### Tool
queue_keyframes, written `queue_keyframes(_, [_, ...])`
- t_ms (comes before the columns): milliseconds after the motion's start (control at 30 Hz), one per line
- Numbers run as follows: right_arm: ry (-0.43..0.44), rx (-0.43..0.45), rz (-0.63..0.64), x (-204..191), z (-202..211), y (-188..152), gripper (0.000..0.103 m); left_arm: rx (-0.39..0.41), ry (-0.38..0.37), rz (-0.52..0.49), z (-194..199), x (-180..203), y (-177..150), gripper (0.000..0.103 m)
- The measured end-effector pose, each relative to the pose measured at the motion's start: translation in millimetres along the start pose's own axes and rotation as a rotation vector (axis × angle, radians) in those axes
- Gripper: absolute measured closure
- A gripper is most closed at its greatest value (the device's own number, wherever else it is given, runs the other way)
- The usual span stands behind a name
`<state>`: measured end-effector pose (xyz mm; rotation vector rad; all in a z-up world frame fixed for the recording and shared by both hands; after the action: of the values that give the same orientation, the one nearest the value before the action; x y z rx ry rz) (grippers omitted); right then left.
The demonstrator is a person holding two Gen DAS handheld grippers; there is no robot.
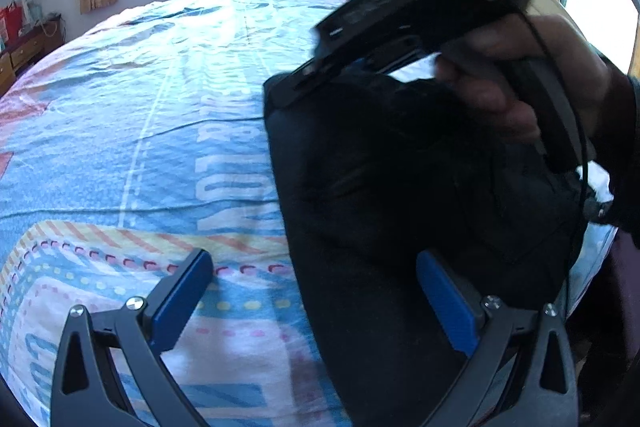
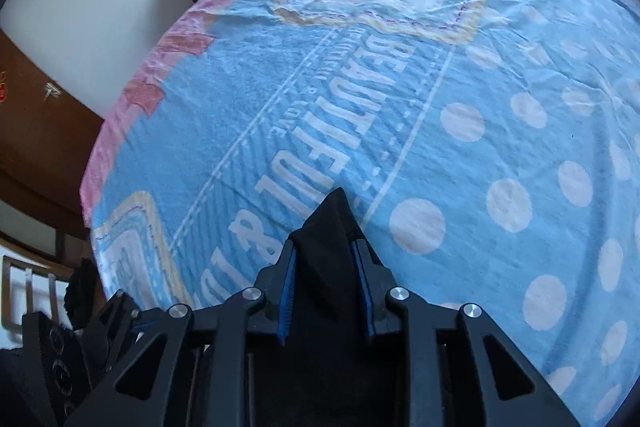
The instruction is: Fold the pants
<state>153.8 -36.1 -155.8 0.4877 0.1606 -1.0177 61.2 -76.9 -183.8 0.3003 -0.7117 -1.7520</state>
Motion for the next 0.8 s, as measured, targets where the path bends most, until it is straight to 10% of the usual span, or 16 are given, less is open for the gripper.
queue_keyframes(367, [-0.041, 0.061, -0.045, 32, 71, -51, 0.066, 0.019, 0.034, -0.109, -3, 34, 15, 0.000])
queue_keyframes(600, [-0.308, 0.037, -0.054, 67, 37, -55, 0.066, -0.025, -0.002, -0.075, -14, 34, 13, 0.000])
queue_keyframes(800, [-0.198, 0.221, -0.163, 73, 93, -63, 0.064, 0.059, 0.040, -0.108, 10, 24, 49, 0.000])
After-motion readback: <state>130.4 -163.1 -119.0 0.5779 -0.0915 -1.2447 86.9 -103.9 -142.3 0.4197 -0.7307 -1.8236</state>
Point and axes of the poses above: each gripper's, at about its wrist camera, not at the fingertips, and z roughly against the way its jaws point, x to its right, y to its top, the point moved 7 cm from there along -z, roughly the way its jaws point, and after that the axes turned 5 degrees about -x, right-handed, at the moved point
